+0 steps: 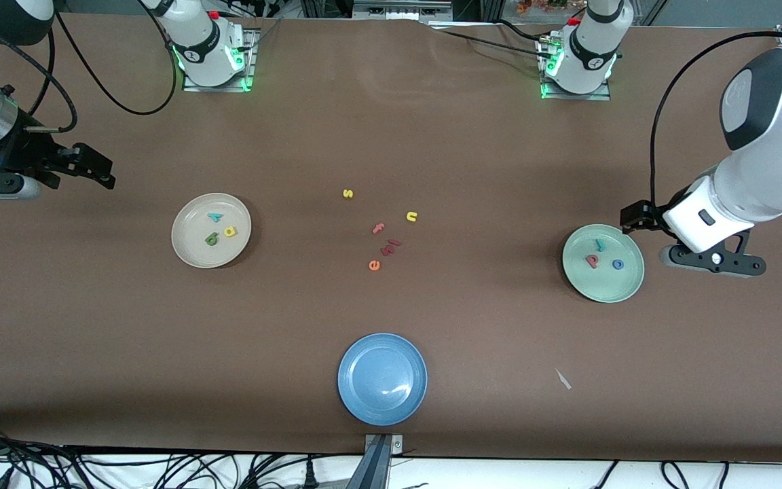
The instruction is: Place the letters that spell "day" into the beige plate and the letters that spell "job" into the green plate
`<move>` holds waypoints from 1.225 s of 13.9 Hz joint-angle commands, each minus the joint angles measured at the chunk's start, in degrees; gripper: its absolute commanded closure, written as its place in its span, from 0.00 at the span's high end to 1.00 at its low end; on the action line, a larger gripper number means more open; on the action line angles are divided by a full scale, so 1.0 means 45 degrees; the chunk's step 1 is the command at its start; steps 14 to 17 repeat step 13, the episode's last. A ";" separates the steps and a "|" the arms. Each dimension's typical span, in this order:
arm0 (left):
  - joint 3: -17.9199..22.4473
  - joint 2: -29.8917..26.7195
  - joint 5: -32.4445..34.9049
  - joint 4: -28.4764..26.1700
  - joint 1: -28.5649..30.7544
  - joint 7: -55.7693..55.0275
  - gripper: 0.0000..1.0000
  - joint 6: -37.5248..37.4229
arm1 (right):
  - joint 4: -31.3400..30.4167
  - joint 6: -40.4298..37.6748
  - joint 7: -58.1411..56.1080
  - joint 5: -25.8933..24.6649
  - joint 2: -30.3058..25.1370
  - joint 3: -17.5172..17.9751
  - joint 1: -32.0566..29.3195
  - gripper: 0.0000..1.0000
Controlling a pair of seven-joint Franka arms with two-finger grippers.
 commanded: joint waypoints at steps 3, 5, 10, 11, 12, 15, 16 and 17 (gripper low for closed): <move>0.0075 -0.0292 -0.0168 -0.0073 0.0604 0.0360 1.00 -0.0087 | 0.0005 0.0089 -0.0026 -0.0207 -0.0023 0.0152 -0.0159 1.00; 0.0075 -0.0117 -0.0168 -0.0072 0.0604 0.0321 1.00 -0.0087 | 0.0005 0.0089 -0.0026 -0.0207 -0.0023 0.0133 -0.0159 1.00; 0.0075 -0.0097 -0.0168 -0.0072 0.0643 0.0379 1.00 -0.0087 | 0.0005 0.0089 -0.0026 -0.0207 -0.0023 0.0152 -0.0159 1.00; 0.0075 -0.0116 -0.0168 -0.0072 0.0643 0.0379 1.00 -0.0087 | 0.0005 0.0089 -0.0026 -0.0207 -0.0023 0.0152 -0.0159 1.00; 0.0075 -0.0097 -0.0168 -0.0072 0.0643 0.0379 1.00 -0.0087 | 0.0005 0.0089 -0.0026 -0.0207 -0.0023 0.0152 -0.0159 1.00; 0.0075 -0.0097 -0.0168 -0.0072 0.0643 0.0379 1.00 -0.0087 | 0.0005 0.0089 -0.0026 -0.0207 -0.0023 0.0133 -0.0159 1.00; 0.0075 -0.0097 -0.0168 -0.0072 0.0643 0.0379 1.00 -0.0087 | 0.0005 0.0089 -0.0026 -0.0207 -0.0023 0.0133 -0.0159 1.00; 0.0075 -0.0097 -0.0168 -0.0072 0.0643 0.0379 1.00 -0.0087 | 0.0005 0.0089 -0.0026 -0.0207 -0.0023 0.0133 -0.0159 1.00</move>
